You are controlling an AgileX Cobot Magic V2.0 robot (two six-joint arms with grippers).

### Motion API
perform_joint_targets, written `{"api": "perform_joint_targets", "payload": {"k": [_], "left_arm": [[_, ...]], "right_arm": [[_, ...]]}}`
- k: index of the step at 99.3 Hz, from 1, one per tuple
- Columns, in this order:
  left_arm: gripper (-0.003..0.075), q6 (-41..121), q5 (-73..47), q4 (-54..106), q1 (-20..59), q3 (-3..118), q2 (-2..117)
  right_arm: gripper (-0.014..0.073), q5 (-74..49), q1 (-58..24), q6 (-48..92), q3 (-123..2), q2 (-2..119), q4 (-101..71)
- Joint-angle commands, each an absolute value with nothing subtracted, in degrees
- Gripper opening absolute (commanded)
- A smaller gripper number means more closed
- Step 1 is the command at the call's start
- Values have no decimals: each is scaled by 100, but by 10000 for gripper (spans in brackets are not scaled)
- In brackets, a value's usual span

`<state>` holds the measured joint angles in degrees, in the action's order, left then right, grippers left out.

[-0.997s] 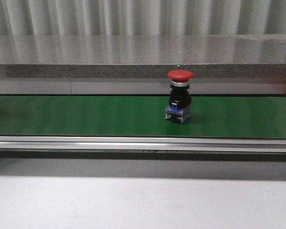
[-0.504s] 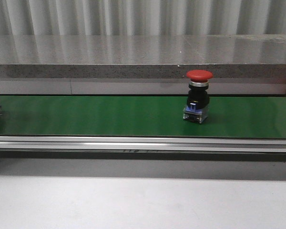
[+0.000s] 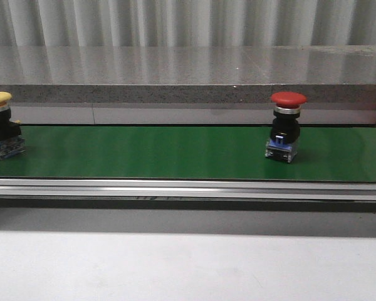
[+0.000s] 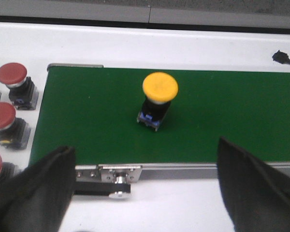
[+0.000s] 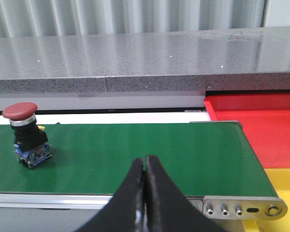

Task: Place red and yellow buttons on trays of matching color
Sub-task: 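Set the yellow button on the belt and open the left gripper, then grasp the red button at the belt's far end with the right gripper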

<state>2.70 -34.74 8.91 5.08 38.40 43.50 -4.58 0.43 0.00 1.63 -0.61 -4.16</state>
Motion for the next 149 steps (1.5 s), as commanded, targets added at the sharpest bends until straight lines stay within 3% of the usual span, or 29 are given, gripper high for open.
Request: {"api": "perform_joint_targets", "payload": {"k": [1, 21, 38, 73, 98, 110, 134, 149], "left_arm": [[380, 279, -2866, 947, 553, 3638, 3986], [-15, 279, -2611, 947, 553, 3281, 3553], [-19, 279, -2611, 947, 553, 3281, 3553], [-19, 279, -2611, 947, 553, 3278, 3553], [-19, 279, -2611, 947, 553, 3278, 3564], [-19, 279, -2611, 947, 553, 3278, 3564], [-19, 279, -2611, 947, 553, 3278, 3564], [-19, 279, -2611, 947, 553, 3278, 3564]], "right_arm": [[-124, 176, 45, 32, 70, -177, -368], [-124, 189, 45, 0, -220, -120, -368], [-124, -804, 45, 0, -1258, 526, -373], [-124, -3699, 45, 0, -4165, 3306, -373], [-110, -3759, 45, 32, -4727, 4558, -373], [30, -3811, 45, 32, -4726, 4892, -373], [603, -3778, 45, 0, -4726, 5133, -378], [584, -3771, 45, 32, -4726, 5312, -378]]}}
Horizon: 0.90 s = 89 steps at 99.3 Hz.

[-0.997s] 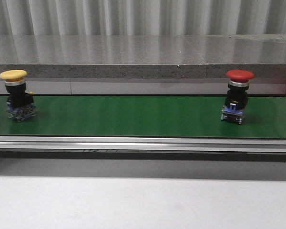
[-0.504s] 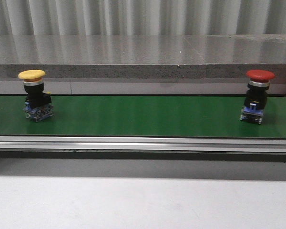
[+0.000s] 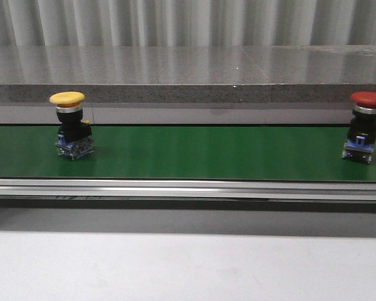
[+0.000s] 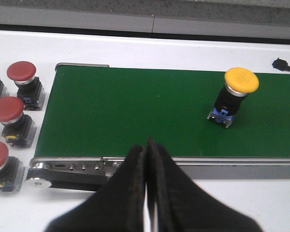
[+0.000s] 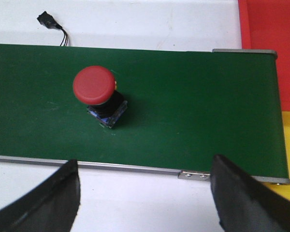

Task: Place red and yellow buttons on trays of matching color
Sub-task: 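Grasp the red button at the belt's far end with the right gripper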

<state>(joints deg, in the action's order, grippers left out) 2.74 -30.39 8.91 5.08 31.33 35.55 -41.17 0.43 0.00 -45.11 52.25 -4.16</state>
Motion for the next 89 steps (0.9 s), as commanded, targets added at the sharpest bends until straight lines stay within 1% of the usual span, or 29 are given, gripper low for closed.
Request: {"api": "perform_joint_targets", "payload": {"k": [1, 28, 73, 82, 89], "left_arm": [[-19, 279, -2611, 947, 553, 3278, 3564], [-19, 279, -2611, 947, 553, 3278, 3564], [-19, 279, -2611, 947, 553, 3278, 3564], [-19, 279, -2611, 947, 553, 3278, 3564], [-19, 279, -2611, 947, 553, 3278, 3564]], "right_arm": [[584, -3771, 45, 32, -4726, 5330, -378], [584, -3726, 45, 32, -4861, 6320, -471], [584, -3074, 45, 32, -5653, 7804, -492], [564, -2927, 45, 32, -5789, 8132, -492], [505, -3005, 45, 32, -5907, 8347, -492]]}}
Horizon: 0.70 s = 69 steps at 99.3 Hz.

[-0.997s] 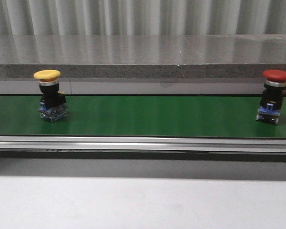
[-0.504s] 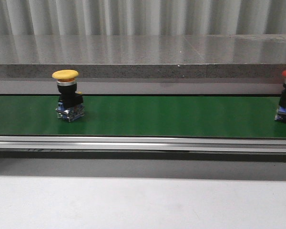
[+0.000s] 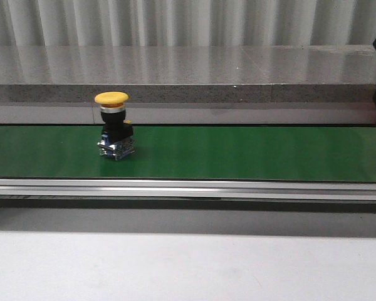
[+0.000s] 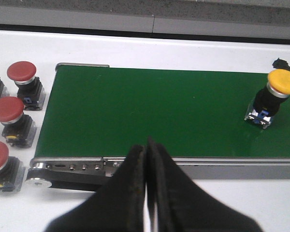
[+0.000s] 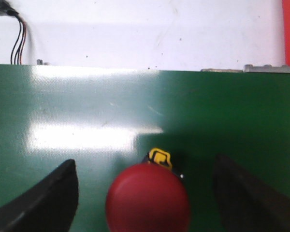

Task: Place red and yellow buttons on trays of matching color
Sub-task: 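Grasp the red button at the belt's far end with the right gripper, then carry the red button into the red tray and open the right gripper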

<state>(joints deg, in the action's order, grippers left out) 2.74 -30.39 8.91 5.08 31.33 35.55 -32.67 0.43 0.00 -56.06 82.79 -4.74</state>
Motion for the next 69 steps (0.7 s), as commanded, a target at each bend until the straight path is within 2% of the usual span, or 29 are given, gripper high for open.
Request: {"api": "perform_joint_targets", "payload": {"k": [1, 5, 15, 22, 42, 69], "left_arm": [[-19, 279, -2611, 947, 553, 3278, 3564], [-19, 279, -2611, 947, 553, 3278, 3564], [-19, 279, -2611, 947, 553, 3278, 3564], [-19, 279, -2611, 947, 553, 3278, 3564], [-19, 279, -2611, 947, 553, 3278, 3564], [-19, 279, -2611, 947, 553, 3278, 3564]], "right_arm": [[484, -3033, 45, 32, -5919, 8366, -492], [423, -3125, 45, 32, -5988, 8469, -492], [204, -3406, 50, 32, -6139, 8567, -492], [134, -3531, 65, 32, -6293, 8567, -492], [131, -3815, 417, 32, -7087, 8587, -492], [131, -3722, 1636, 32, -8259, 9217, -492]]}}
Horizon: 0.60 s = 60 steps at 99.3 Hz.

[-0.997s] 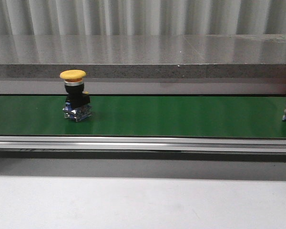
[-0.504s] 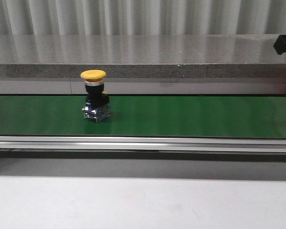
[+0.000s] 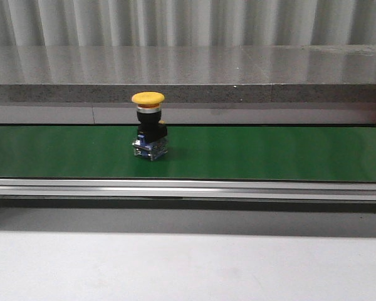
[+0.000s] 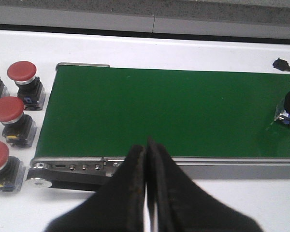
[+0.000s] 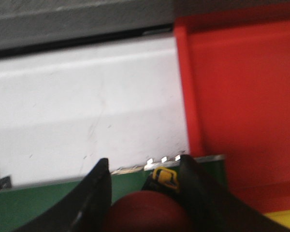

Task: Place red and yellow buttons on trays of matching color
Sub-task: 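Carry the red button into the red tray and open the right gripper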

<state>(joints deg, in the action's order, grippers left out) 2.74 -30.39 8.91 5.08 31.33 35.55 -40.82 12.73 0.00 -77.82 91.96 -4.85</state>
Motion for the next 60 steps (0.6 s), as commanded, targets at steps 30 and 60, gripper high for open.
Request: {"api": "perform_joint_targets", "payload": {"k": [30, 60], "left_arm": [[-19, 279, -2611, 947, 553, 3278, 3564], [-19, 279, -2611, 947, 553, 3278, 3564]], "right_arm": [[131, -2970, 2357, 0, -9234, 10588, -521], [131, -3030, 2456, 0, -9901, 11626, -950]]}}
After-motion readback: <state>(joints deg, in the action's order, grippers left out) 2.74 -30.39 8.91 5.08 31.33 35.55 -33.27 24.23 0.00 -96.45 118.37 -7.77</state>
